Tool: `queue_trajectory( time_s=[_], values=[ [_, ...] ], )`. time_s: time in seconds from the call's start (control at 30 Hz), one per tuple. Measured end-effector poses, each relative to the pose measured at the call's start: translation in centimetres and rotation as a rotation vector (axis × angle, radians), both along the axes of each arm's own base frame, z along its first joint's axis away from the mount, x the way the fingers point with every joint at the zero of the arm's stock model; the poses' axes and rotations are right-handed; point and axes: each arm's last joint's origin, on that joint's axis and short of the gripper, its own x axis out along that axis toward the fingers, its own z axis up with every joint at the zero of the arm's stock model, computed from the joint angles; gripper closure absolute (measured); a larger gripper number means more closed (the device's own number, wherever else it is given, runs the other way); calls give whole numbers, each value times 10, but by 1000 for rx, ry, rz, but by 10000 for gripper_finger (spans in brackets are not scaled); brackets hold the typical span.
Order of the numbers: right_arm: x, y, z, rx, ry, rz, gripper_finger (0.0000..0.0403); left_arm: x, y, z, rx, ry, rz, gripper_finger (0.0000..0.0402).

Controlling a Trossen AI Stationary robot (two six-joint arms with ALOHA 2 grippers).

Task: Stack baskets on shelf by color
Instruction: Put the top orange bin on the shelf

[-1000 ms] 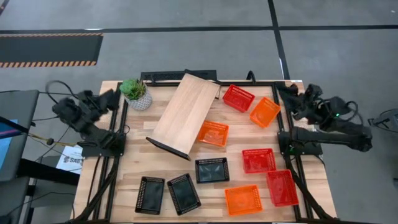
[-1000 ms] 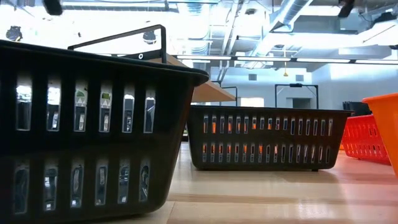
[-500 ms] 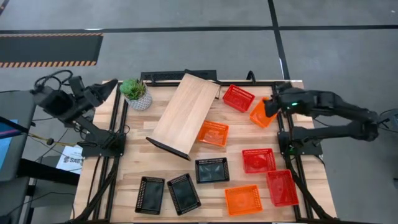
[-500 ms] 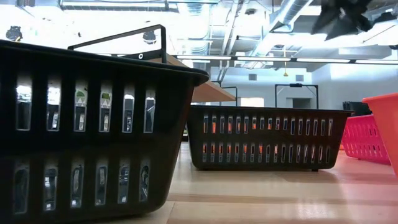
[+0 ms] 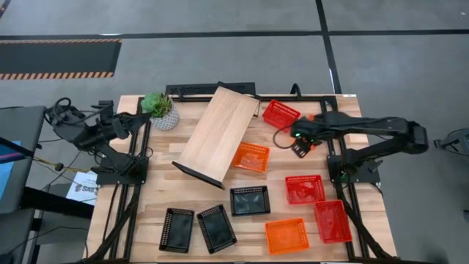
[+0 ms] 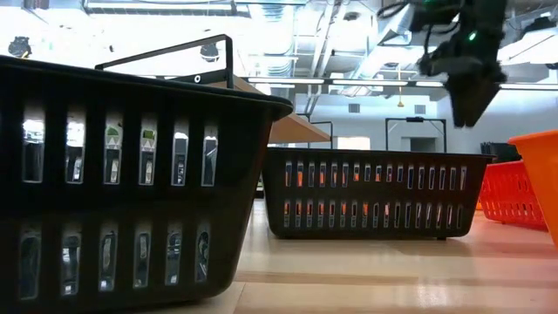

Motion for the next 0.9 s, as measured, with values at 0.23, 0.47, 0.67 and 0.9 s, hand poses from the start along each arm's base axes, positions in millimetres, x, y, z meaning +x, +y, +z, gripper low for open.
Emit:
queue_trajectory(
  time_s=[0.23,0.47,0.67,0.9],
  values=[
    [23,-5,-33,46,60,76,133,5,-4,-3,11,33,-4,160],
    [19,-16,-66,76,165,29,133,5,-4,-4,13,39,-10,160],
    [17,-20,-80,111,149,3,142,5,-3,-4,34,47,11,160],
    [15,-27,-86,130,145,-91,278,4,-2,-4,42,46,41,160]
  ],
)
